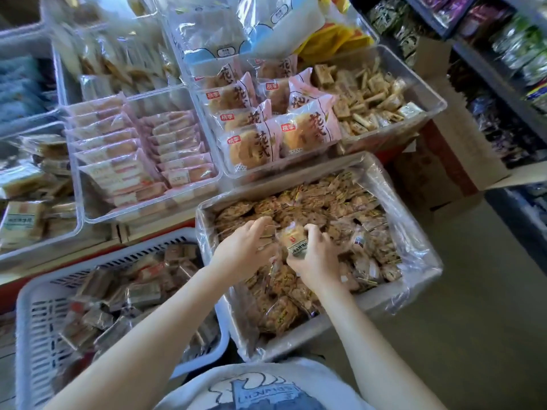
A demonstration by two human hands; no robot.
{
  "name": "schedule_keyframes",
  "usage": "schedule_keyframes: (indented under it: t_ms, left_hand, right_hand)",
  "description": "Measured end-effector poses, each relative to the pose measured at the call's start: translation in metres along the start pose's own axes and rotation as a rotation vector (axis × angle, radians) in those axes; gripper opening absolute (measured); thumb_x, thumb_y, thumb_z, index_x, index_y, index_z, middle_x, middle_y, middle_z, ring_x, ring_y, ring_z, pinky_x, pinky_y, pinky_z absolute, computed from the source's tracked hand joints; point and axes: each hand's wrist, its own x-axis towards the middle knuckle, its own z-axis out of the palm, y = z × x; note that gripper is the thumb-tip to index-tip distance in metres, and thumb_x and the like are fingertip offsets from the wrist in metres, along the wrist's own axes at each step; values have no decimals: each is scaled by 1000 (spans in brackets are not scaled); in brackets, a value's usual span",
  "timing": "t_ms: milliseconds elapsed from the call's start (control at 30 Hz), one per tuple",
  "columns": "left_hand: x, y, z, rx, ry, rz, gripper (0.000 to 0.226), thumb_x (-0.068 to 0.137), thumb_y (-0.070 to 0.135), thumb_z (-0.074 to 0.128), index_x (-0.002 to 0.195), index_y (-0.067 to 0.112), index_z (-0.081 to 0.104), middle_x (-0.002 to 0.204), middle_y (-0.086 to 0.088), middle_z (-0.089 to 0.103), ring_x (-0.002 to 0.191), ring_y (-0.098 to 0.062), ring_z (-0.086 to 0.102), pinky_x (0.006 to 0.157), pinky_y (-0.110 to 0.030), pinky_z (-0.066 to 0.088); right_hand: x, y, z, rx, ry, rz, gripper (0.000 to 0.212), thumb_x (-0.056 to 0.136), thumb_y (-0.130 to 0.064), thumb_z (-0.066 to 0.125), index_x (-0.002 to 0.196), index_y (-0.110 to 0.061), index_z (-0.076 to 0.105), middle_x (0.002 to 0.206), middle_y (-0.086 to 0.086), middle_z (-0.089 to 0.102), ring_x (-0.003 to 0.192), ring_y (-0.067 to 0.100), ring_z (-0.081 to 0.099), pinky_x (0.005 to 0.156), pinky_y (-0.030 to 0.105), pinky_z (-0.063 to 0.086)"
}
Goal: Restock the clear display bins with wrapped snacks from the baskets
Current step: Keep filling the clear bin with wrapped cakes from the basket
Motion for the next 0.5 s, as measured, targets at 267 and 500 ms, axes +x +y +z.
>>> schedule_keyframes:
  t_ms: [267, 500]
  left_hand:
    - [-51, -70, -48, -203, 211, -112, 47, 81, 44, 76, 113, 19, 52, 91, 5, 63, 84, -25, 63, 66, -33, 46]
    - [-134, -208, -106, -351, 440, -391, 38, 87, 54, 65, 93, 19, 54, 76, 5, 63, 72, -19, 60, 62, -36, 47]
  right_hand:
    - [-16, -119, 37, -165, 59, -422, 66, 70, -25, 81, 130, -13, 57, 120, 11, 57, 109, 32, 52, 88, 45, 49]
    - [-11, -235, 115, -225, -126, -491, 79, 86, -28, 70, 154, -19, 31, 153, 17, 34, 143, 36, 32, 115, 52, 31]
